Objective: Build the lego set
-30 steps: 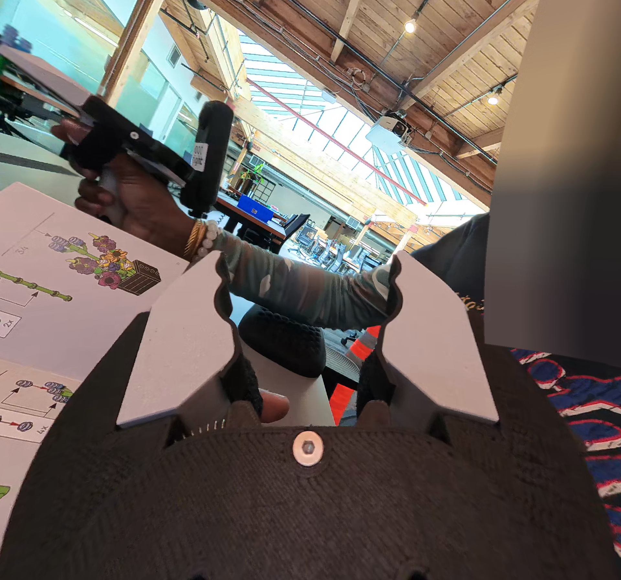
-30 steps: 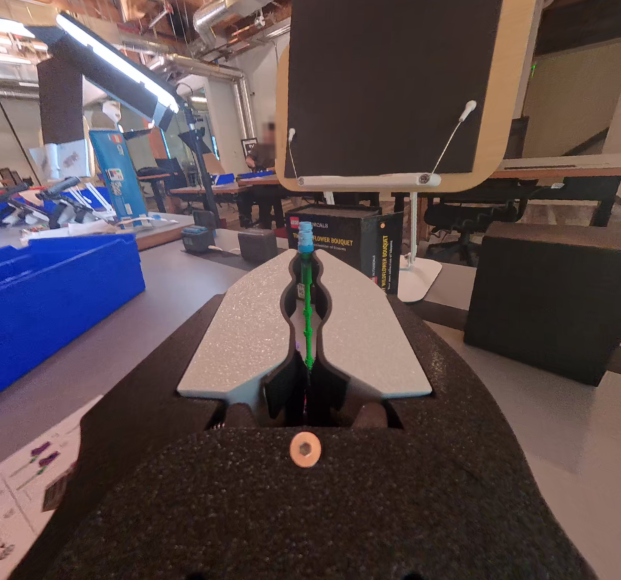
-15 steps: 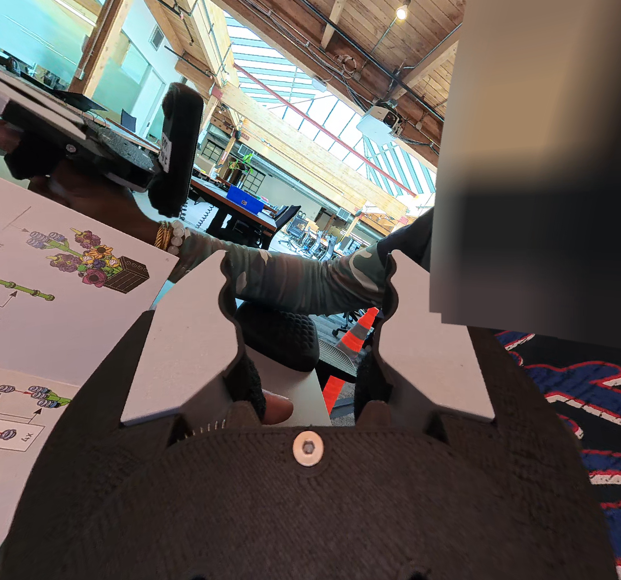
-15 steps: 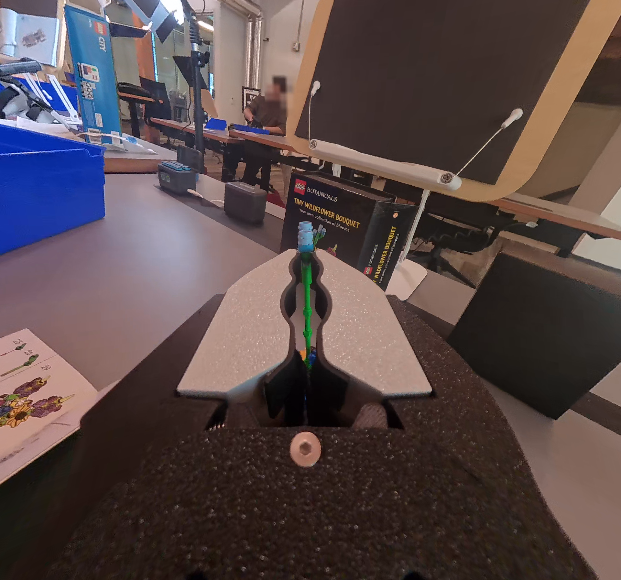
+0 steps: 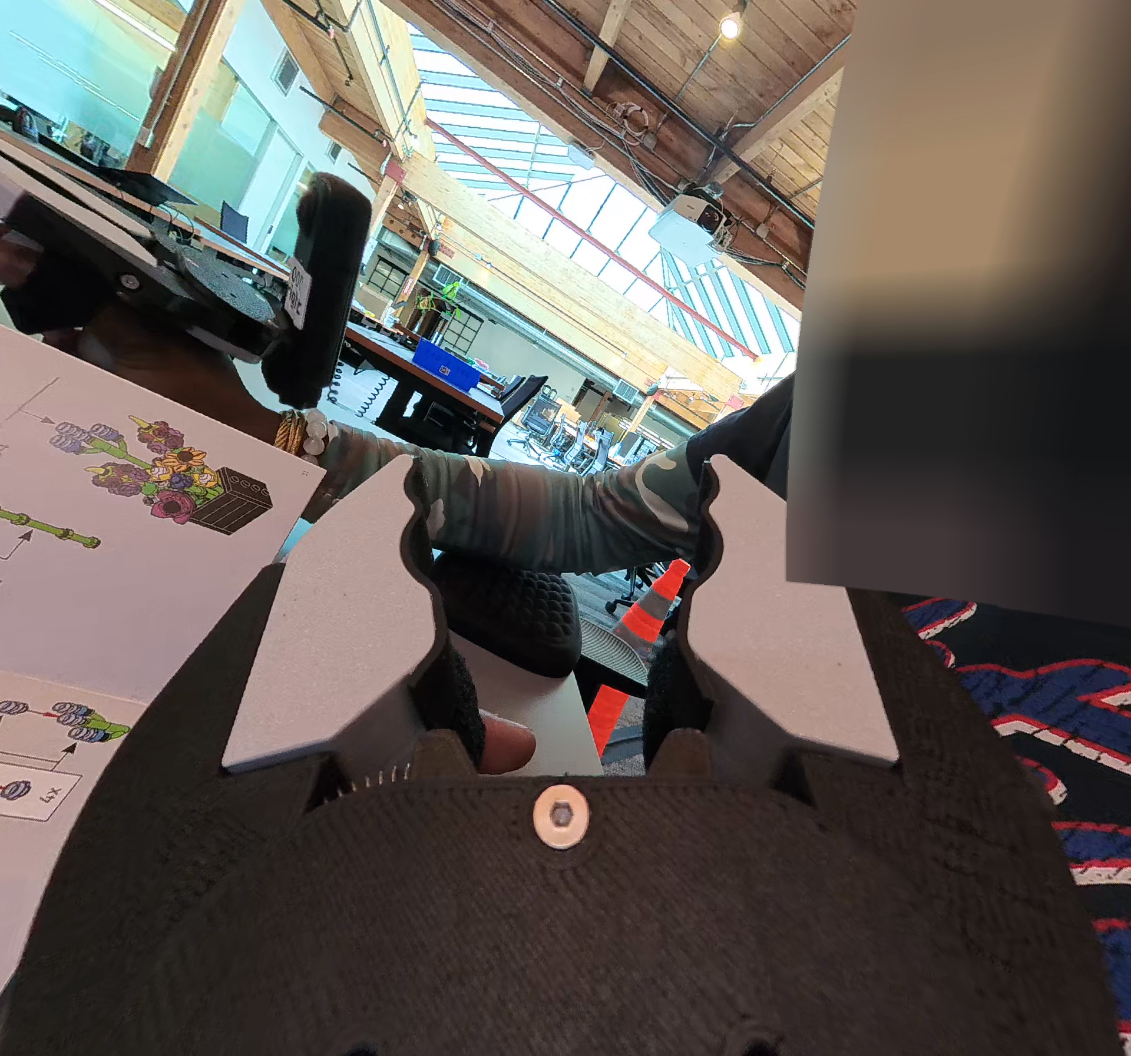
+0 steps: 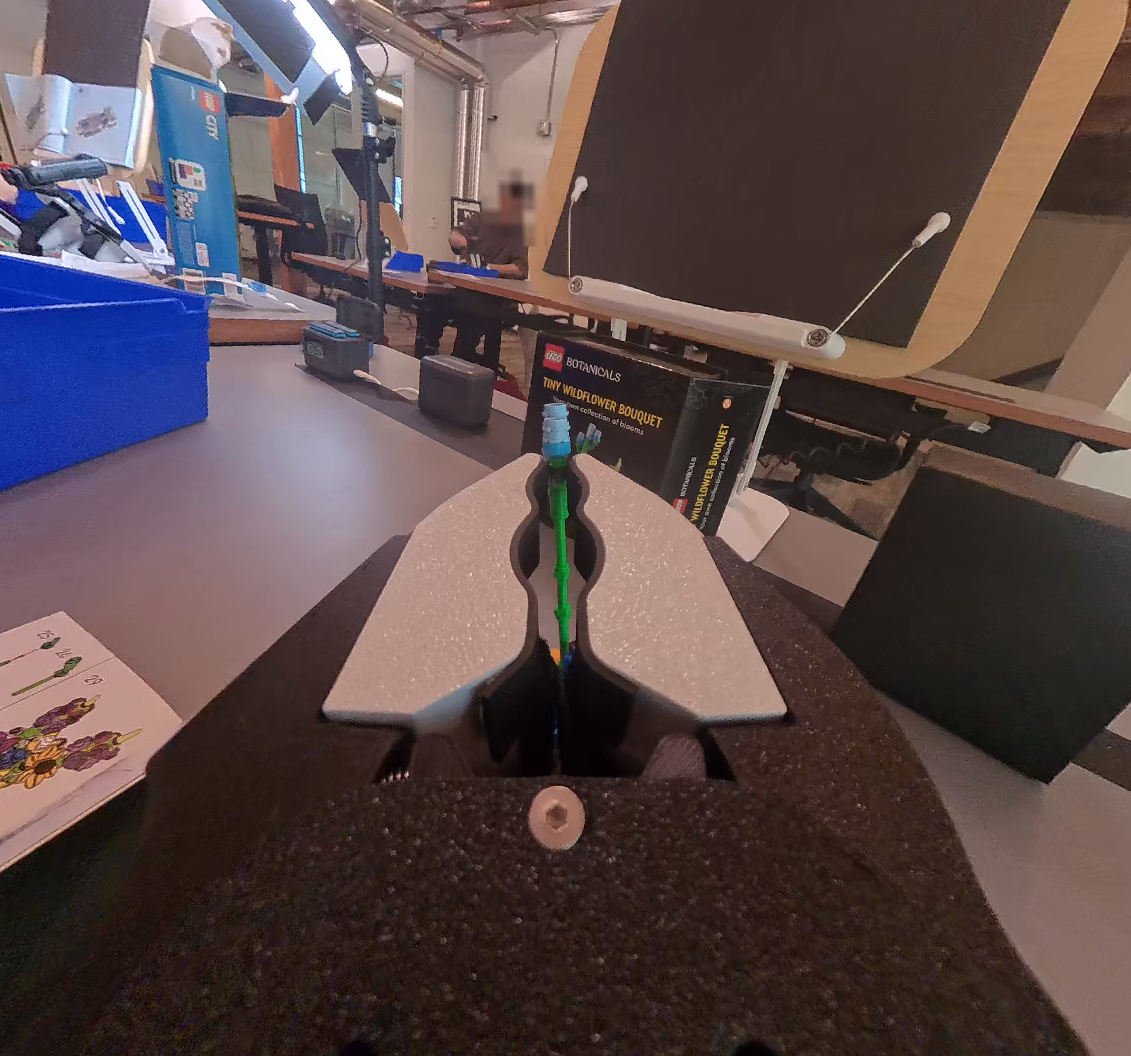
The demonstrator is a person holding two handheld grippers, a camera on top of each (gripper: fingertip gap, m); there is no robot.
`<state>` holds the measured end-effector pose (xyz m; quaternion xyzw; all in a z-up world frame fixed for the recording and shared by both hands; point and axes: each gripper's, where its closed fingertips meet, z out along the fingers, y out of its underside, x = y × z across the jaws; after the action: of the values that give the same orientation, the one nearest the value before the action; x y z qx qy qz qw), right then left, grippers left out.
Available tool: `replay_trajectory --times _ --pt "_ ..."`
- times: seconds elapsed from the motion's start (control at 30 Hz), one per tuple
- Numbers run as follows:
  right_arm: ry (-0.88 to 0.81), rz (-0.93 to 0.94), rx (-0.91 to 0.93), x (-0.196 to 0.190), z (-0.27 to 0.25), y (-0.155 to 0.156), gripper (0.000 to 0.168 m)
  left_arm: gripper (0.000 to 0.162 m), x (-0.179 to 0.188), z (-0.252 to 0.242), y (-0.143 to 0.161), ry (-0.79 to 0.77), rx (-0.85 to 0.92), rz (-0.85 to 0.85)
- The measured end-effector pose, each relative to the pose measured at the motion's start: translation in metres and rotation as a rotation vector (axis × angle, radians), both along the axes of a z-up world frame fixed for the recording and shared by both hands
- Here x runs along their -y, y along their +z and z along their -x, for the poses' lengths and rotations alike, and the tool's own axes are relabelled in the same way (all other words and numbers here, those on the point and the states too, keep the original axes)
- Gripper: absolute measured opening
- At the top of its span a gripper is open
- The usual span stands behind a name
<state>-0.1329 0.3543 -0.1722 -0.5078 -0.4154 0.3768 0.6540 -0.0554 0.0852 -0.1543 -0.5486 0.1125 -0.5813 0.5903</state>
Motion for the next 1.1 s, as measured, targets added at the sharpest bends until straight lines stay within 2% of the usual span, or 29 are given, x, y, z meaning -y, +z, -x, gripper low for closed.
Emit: replay_trajectory --times 0.2,0.47,1.1 --pt "0.001 0.041 -0.106 -0.006 -0.010 0.006 0.005 0.083 0.000 0.000 0.000 0.000 -0.001 0.000" --pt "0.027 0.044 -0.157 -0.003 -0.015 0.005 0.005 0.082 0.000 -0.001 0.000 0.000 -0.005 0.000" --pt "0.124 -0.064 -0.100 0.015 -0.021 0.000 0.006 0.081 0.000 -0.002 -0.001 0.000 -0.014 -0.003"
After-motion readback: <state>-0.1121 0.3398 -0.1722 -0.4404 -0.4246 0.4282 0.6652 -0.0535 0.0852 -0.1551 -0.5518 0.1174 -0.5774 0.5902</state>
